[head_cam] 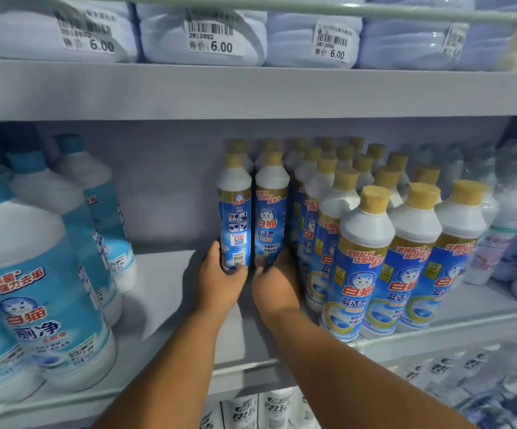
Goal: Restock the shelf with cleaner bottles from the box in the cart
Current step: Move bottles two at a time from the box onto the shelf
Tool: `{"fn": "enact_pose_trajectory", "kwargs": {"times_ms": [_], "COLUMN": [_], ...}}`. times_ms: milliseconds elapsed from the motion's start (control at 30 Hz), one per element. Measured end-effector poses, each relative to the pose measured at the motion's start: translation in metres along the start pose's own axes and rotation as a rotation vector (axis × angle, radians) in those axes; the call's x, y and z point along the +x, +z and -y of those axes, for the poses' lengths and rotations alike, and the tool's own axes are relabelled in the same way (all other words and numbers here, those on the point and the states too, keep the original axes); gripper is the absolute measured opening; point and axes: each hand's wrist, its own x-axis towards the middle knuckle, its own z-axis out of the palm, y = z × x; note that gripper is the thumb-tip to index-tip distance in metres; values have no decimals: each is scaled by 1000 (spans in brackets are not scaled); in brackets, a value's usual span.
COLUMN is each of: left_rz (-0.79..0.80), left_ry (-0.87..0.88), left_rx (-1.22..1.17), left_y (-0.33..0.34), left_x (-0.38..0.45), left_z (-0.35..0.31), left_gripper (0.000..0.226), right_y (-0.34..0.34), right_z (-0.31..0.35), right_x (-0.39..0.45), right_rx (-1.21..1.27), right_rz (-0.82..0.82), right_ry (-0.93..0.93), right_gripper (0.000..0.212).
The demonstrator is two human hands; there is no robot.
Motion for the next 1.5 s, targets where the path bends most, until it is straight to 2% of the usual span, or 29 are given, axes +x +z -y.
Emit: {"fn": "enact_pose_trajectory", "kwargs": {"times_ms": [100, 200, 300, 400, 467, 567, 600, 700, 767, 833, 867, 967, 1033, 1167, 1300, 1500], "left_rz": [-87, -141, -86, -27, -11, -29, -35, -43, -53, -74, -82, -95, -91, -62, -43, -16], "left_ry": [36, 66, 50, 13, 22, 29, 29, 36, 32, 26, 24, 34, 45, 51, 53, 23], "left_rx": [44, 113, 128, 102, 79, 32, 24, 4, -28, -56, -57, -40, -34, -42, -35, -42], "left_y": [9, 12, 11, 7, 7, 9, 9, 10, 12, 13, 14, 14, 14, 13, 11, 8], "left_x": [5, 5, 5, 2, 3, 4, 4, 5, 6, 7, 7, 9, 10, 10, 8, 7], "left_z": [7, 0, -1, -2, -2, -2, -2, -1, 1, 2, 3, 6, 7, 7, 6, 3], "left_gripper": [55, 56, 52, 49, 48, 51, 52, 53, 52, 50, 51, 52, 53, 50, 49, 50], "right_y": [4, 1, 1, 8, 8, 6, 5, -2, -1, 3, 5, 5, 7, 11, 13, 15], "right_z": [6, 10, 11, 11, 12, 15, 15, 21, 19, 15, 15, 17, 20, 24, 25, 24], "right_x": [2, 8, 9, 10, 11, 4, 3, 5, 7, 8, 8, 10, 9, 8, 10, 10], "right_rx": [47, 45, 11, -113, -154, -160, -140, -112, -122, -150, -164, -194, -174, -186, -77, -137], "right_rz": [-6, 7, 0, 26, 31, 160, 158, -15, -17, 108, 179, 67, 82, -4, -49, -38], "right_ry": [11, 83, 96, 17, 16, 20, 34, 115, 102, 74, 44, 59, 55, 88, 117, 93], "right_gripper": [58, 58, 48, 37, 39, 41, 42, 51, 41, 22, 20, 39, 44, 58, 56, 61]}}
